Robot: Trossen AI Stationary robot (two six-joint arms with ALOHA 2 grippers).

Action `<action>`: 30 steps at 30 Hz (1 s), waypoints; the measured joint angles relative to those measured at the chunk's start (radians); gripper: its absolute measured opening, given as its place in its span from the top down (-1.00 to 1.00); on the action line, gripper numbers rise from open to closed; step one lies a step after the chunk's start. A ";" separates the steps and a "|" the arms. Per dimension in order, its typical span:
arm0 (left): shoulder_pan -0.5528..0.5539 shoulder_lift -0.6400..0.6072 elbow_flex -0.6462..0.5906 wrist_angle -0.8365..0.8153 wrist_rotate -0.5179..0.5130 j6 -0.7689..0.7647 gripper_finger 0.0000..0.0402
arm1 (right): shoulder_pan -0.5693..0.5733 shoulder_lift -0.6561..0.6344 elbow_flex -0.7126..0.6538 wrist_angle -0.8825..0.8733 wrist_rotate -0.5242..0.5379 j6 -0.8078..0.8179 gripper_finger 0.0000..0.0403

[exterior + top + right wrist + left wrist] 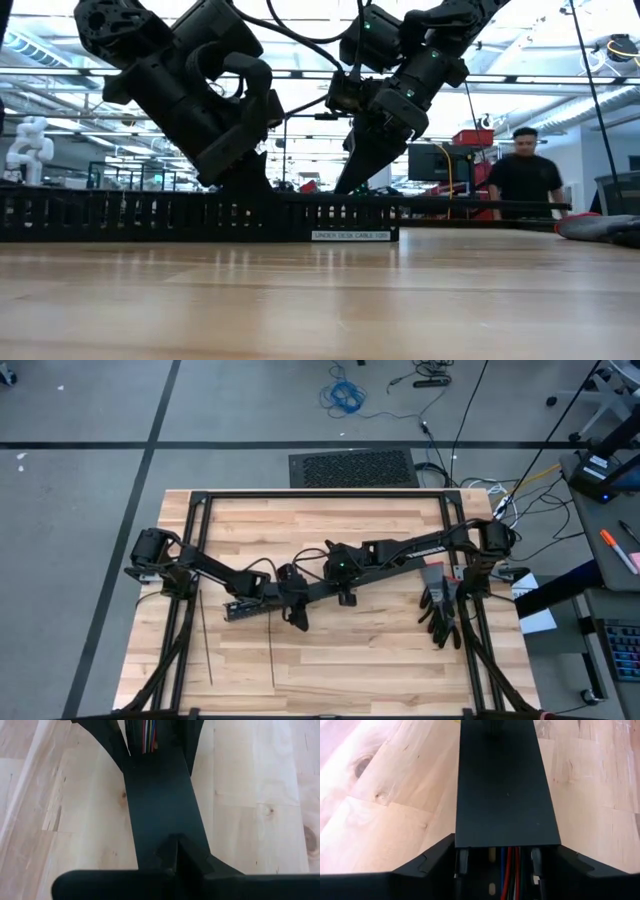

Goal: Ziptie cables
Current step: Close the black cable duct with the cable duct cover

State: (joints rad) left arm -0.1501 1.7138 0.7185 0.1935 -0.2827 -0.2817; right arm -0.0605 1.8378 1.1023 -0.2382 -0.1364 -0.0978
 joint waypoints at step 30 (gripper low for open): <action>-0.016 -0.197 0.001 -0.245 0.070 -0.125 -0.53 | 0.001 0.005 -0.003 0.002 0.000 -0.010 1.00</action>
State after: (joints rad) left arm -0.1661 1.5168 0.7197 -0.0519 -0.2122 -0.4068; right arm -0.0597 1.8427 1.0992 -0.2359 -0.1363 -0.1078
